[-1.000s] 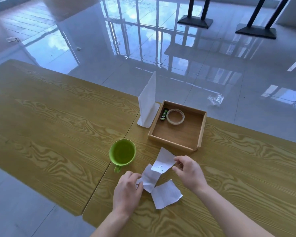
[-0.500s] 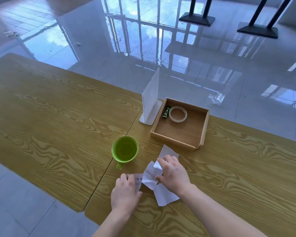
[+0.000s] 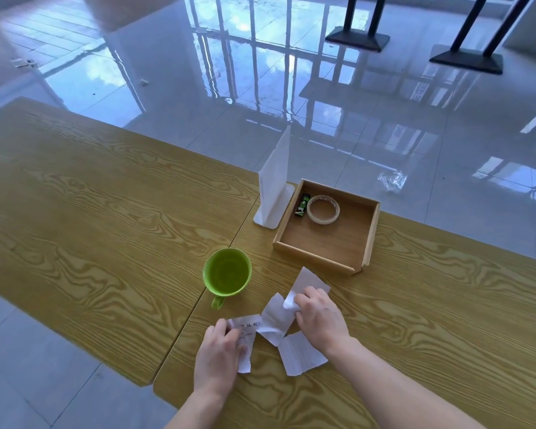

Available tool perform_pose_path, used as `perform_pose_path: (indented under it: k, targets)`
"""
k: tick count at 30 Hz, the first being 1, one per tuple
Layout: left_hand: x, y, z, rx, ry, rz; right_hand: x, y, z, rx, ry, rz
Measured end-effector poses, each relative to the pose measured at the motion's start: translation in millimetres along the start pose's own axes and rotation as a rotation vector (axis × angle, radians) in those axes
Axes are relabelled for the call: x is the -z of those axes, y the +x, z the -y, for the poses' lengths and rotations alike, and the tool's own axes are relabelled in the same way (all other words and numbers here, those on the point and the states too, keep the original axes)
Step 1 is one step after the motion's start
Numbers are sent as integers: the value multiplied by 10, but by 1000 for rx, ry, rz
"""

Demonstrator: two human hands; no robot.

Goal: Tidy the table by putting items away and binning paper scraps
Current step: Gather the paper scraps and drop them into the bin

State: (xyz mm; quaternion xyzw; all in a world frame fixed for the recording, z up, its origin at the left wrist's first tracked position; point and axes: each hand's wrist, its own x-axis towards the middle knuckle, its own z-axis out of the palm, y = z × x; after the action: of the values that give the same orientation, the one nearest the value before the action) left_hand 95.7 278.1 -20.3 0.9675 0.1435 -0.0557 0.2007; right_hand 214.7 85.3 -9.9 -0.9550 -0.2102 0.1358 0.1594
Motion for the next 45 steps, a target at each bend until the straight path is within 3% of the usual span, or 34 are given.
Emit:
perform_pose_path:
  k: [14,34,45]
  targets:
    - [117,-121,-19,-39,-217,-175,293,-160,-157,-21,55,-181]
    - [226,-68,-1349,-194,-197,-197,807,-959,-773,-11,106,-382]
    - [109,0,-1910,-475,-267,-59,894,-1652,-1054,-341,148,-562]
